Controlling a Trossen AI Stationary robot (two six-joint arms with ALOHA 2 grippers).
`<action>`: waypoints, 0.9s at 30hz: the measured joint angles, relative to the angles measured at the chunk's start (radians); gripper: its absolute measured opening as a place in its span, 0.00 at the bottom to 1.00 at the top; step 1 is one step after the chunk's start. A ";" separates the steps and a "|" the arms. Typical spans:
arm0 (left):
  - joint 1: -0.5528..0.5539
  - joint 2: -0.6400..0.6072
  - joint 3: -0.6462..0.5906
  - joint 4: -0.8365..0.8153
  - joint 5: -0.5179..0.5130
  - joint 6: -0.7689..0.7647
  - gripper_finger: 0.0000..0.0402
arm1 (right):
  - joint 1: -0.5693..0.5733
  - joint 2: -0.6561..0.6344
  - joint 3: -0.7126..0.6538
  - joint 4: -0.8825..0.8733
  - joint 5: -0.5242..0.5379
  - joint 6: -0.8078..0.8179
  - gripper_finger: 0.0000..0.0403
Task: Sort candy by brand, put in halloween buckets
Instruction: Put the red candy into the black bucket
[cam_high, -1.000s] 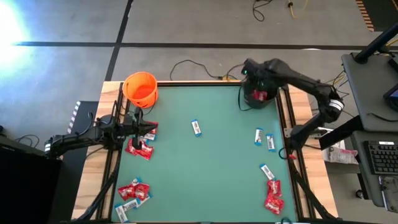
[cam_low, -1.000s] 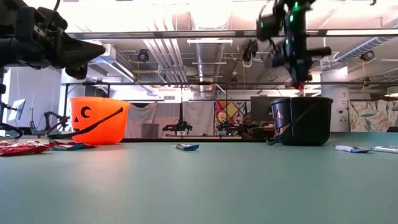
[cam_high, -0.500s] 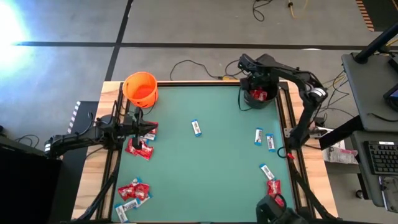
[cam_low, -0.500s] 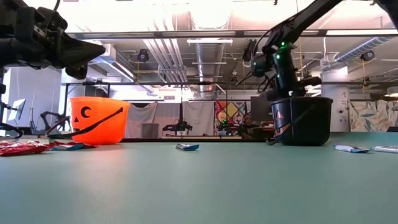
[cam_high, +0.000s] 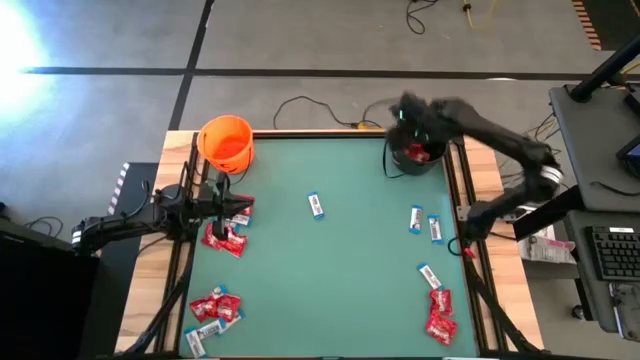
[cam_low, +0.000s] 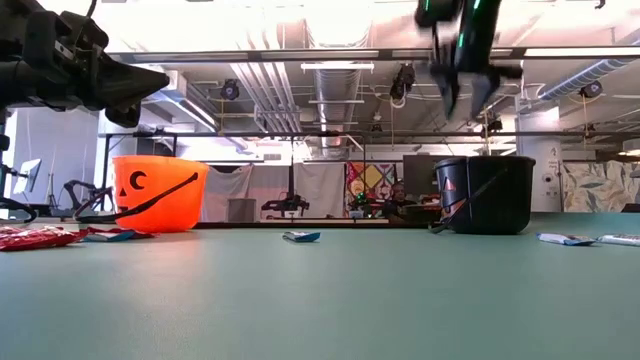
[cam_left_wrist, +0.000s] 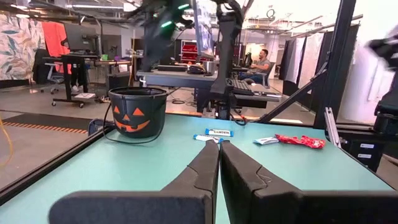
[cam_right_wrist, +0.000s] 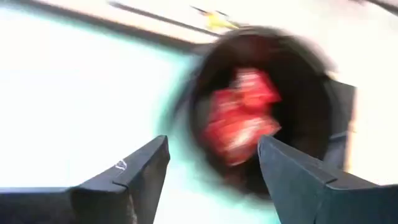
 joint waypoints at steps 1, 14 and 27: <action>0.000 0.000 0.000 0.000 0.000 0.000 0.00 | 0.088 -0.035 -0.007 0.003 0.003 0.036 0.61; 0.000 0.000 0.000 0.000 0.000 0.000 0.00 | 1.209 -0.087 -0.366 0.199 -0.078 1.090 0.65; 0.000 0.000 0.000 0.000 0.000 0.000 0.00 | 1.400 0.135 -0.514 0.315 -0.567 1.519 0.74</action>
